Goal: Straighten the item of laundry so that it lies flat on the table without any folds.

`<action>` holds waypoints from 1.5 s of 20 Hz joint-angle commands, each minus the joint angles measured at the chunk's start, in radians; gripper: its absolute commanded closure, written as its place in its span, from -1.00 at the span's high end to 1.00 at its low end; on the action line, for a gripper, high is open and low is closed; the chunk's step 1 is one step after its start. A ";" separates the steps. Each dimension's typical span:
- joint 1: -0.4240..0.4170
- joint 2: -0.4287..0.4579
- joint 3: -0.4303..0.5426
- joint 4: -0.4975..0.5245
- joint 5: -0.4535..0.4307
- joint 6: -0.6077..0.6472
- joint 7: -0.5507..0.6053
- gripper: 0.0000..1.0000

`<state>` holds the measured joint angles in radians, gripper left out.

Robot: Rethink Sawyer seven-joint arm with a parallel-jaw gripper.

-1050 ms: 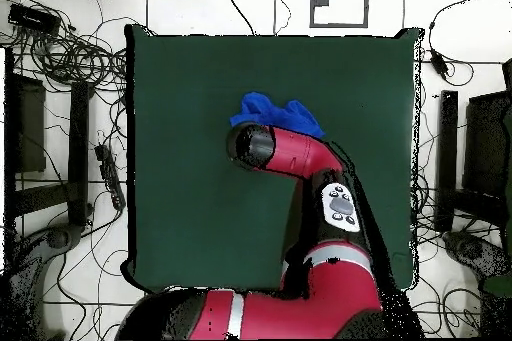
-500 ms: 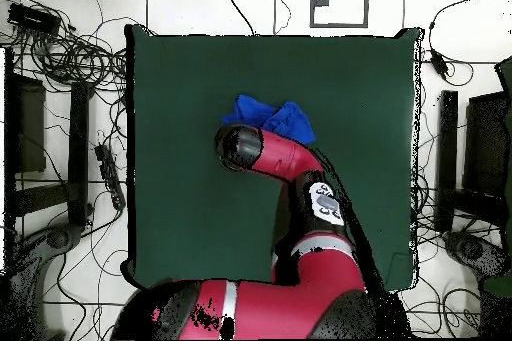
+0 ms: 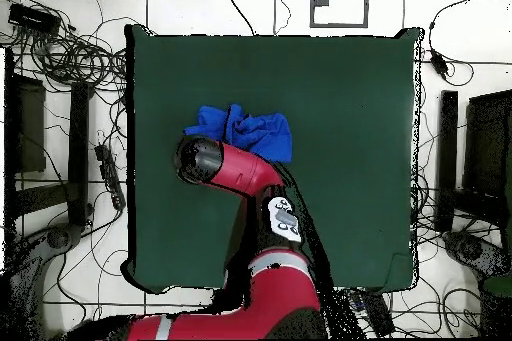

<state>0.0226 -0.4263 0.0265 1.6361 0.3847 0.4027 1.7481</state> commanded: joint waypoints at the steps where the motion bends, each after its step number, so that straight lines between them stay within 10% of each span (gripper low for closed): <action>1: 0.026 -0.033 0.106 0.164 0.093 0.091 0.283 1.00; 8: 0.023 0.007 0.111 0.156 0.048 -0.025 0.255 1.00; 25: 0.232 0.060 -0.352 -0.018 0.018 -0.199 0.277 1.00; 30: 0.152 0.142 -0.302 -0.095 -0.006 -0.323 0.205 1.00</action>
<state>0.2080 -0.4160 -0.2687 1.6509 0.3974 0.2110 1.7957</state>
